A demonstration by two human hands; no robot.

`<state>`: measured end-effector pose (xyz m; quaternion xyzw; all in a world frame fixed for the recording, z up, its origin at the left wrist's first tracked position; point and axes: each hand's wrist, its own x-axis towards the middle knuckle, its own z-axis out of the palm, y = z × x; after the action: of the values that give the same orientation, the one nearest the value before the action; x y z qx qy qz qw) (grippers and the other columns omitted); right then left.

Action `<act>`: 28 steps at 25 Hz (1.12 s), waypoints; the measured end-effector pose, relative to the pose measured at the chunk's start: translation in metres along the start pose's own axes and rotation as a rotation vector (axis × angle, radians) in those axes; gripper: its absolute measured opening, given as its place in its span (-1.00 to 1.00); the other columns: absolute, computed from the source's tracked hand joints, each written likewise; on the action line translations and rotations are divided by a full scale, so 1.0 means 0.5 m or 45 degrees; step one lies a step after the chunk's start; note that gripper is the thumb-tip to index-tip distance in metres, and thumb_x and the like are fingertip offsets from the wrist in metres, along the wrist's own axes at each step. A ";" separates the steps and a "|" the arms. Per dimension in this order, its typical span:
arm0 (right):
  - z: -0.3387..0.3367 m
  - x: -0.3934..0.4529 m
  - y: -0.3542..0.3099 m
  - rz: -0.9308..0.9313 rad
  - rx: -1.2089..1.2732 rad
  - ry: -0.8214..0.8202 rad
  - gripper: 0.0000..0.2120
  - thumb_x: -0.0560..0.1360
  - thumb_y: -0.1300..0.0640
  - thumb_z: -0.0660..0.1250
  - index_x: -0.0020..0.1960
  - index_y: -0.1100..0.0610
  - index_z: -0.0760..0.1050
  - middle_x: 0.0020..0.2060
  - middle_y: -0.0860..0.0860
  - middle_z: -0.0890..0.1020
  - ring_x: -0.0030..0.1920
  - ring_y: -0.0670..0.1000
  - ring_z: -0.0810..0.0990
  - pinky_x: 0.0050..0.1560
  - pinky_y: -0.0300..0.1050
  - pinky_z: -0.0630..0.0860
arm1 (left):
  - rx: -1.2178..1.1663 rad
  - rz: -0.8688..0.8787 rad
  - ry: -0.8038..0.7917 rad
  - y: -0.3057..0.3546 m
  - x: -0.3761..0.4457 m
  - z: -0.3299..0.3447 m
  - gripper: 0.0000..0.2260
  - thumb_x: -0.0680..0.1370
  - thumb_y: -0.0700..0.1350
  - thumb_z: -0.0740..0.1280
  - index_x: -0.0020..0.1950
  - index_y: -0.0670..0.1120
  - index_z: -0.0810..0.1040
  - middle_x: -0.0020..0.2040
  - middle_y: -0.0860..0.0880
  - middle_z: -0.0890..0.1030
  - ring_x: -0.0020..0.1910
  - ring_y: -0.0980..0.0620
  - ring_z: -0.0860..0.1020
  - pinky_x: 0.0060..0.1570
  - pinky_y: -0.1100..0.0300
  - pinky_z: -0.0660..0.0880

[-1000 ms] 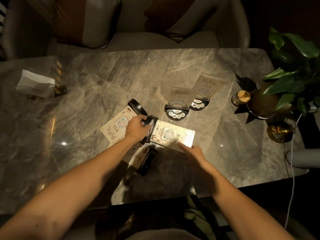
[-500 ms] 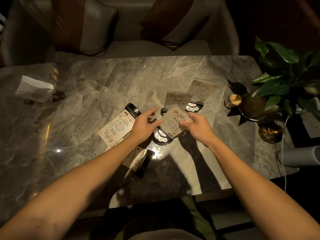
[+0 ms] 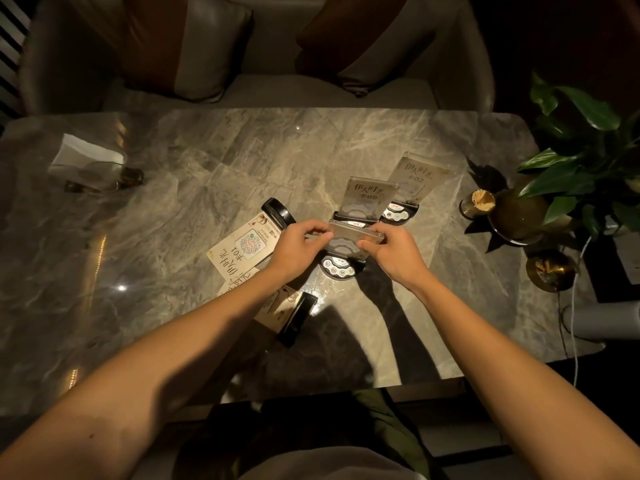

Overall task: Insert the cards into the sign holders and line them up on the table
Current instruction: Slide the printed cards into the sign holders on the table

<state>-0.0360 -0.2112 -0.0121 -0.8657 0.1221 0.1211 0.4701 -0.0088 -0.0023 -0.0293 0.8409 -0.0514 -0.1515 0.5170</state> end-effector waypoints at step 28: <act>0.353 -0.006 -0.034 0.189 -0.525 -0.740 -0.79 0.45 0.32 0.42 0.08 0.23 0.59 -0.14 0.08 0.65 -0.10 0.12 0.65 -0.16 -0.03 0.58 | -0.524 -1.307 0.503 -0.222 -0.241 -0.042 -0.76 0.59 -0.08 0.38 0.16 -0.16 0.44 -0.29 0.02 0.41 -0.39 0.16 0.37 -0.61 0.45 0.33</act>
<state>-0.0498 -0.0529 -0.0912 -0.8606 0.0192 0.4179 0.2906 -0.1246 0.0961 -0.0941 0.6528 0.4904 -0.2297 0.5297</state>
